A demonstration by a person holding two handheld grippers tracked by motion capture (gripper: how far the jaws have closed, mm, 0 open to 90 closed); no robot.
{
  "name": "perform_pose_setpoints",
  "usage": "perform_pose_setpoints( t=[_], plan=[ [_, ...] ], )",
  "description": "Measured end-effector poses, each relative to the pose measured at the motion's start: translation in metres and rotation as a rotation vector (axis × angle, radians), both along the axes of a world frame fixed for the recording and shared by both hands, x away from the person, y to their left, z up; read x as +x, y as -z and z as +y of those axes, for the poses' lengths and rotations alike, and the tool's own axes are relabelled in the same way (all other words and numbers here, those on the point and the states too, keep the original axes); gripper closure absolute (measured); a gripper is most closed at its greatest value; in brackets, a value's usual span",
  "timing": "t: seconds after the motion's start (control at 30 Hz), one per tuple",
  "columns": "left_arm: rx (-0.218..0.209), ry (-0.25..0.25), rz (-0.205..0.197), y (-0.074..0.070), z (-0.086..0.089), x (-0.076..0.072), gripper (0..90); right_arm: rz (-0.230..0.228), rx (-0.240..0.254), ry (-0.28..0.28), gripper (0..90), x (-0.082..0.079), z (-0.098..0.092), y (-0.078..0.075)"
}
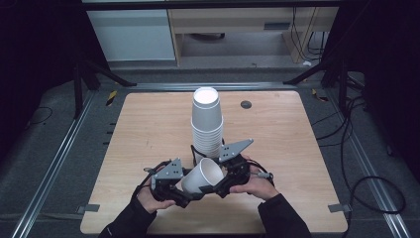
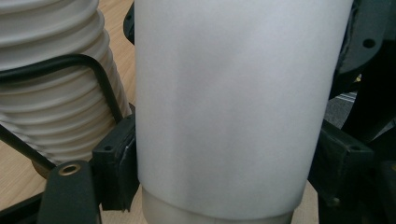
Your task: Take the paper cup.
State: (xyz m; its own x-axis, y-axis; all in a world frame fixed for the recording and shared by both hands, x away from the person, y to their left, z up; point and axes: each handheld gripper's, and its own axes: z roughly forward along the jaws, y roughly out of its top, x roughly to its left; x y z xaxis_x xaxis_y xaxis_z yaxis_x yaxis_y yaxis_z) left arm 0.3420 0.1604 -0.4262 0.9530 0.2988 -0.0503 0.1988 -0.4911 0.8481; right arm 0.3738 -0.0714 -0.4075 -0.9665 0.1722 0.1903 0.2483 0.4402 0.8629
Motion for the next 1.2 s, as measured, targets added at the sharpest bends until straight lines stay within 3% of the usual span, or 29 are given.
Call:
perform_pose_setpoints(
  t=[0.37,0.6,1.0,1.2],
  plan=[
    [-0.013,-0.011,0.005,0.0,0.0,0.0,19.5,-0.005,0.008,0.008,8.6,0.0,-0.001,-0.002],
    [0.004,-0.027,0.011,0.003,0.003,0.001,17.6,-0.022,0.018,0.023,8.6,-0.001,-0.01,-0.011],
    [-0.011,-0.112,0.03,0.004,0.03,0.009,15.1,-0.074,0.021,0.108,9.0,-0.004,-0.036,-0.026],
    [-0.021,-0.184,0.03,0.003,0.047,0.014,15.1,-0.088,-0.001,0.17,9.0,-0.003,-0.053,-0.029]
  ],
)
